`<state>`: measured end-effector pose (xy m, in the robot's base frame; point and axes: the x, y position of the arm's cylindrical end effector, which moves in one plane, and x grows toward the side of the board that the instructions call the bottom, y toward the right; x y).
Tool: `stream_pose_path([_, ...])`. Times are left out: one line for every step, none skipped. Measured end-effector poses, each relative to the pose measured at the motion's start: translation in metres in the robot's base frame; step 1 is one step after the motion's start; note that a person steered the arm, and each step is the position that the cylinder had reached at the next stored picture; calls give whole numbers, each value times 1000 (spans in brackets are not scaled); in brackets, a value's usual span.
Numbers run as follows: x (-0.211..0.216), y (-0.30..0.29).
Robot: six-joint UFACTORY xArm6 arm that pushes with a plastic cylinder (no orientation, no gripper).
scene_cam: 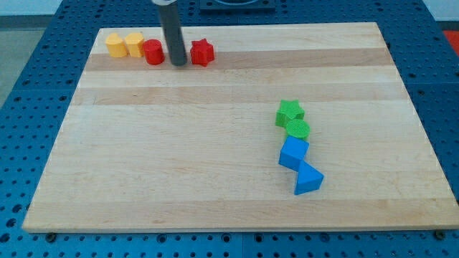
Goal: Push the red star to the top center of the board
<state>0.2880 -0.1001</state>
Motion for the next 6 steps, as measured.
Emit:
stream_pose_path([-26,39])
stream_pose_path([-30,41])
stream_pose_path([-24,29])
stream_pose_path([-2,19])
stream_pose_path([-6,53])
stream_pose_path([-29,99])
